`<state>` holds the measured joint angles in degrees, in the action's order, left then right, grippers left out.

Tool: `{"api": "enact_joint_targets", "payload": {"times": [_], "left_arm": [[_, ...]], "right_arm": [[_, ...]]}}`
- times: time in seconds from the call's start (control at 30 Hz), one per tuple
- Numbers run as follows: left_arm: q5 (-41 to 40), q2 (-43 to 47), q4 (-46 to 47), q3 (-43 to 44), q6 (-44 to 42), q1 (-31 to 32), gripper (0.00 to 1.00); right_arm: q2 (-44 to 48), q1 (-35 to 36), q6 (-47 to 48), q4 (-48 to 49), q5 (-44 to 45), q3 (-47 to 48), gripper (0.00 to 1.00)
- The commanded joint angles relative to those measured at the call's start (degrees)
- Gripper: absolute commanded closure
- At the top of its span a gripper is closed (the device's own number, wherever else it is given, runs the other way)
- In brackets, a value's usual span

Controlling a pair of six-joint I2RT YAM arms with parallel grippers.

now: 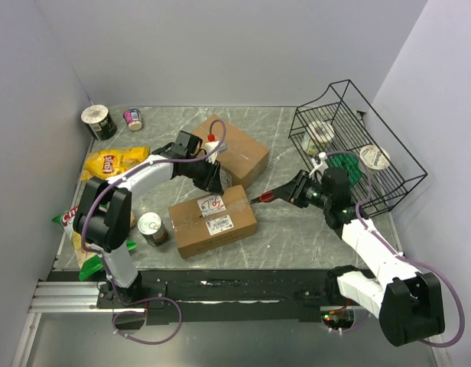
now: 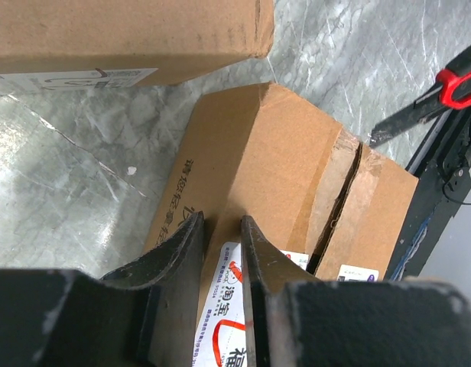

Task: Unpack the express box
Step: Cut the express box at the center of the board.

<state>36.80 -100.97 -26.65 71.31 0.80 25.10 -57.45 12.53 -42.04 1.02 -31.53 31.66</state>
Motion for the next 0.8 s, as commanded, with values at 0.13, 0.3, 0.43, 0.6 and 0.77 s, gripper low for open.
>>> {"api": "enact_joint_targets", "payload": {"times": [0.13, 0.3, 0.43, 0.6, 0.77], "left_arm": [[-8.8, -0.9, -0.5, -3.3, -1.2, 0.4, 0.99], [-9.6, -0.7, -0.8, -3.3, -1.3, 0.4, 0.99], [-9.6, -0.1, -0.6, -3.2, -1.7, 0.4, 0.99], [3.1, 1.9, -4.3, 2.2, -8.2, 0.4, 0.61], [4.6, 6.7, -10.8, 7.2, -12.9, -0.6, 0.39]], "right_arm": [[3.2, -0.1, 2.6, -5.1, -6.4, -0.2, 1.0], [4.5, -1.0, 5.5, -10.8, -7.2, 1.5, 1.0], [5.6, -2.2, 10.8, -18.5, -7.8, 4.6, 1.0], [9.0, -3.4, 23.8, -21.6, -4.4, 10.8, 1.0], [8.9, -2.0, 38.5, -26.1, -9.1, 12.5, 1.0]]}}
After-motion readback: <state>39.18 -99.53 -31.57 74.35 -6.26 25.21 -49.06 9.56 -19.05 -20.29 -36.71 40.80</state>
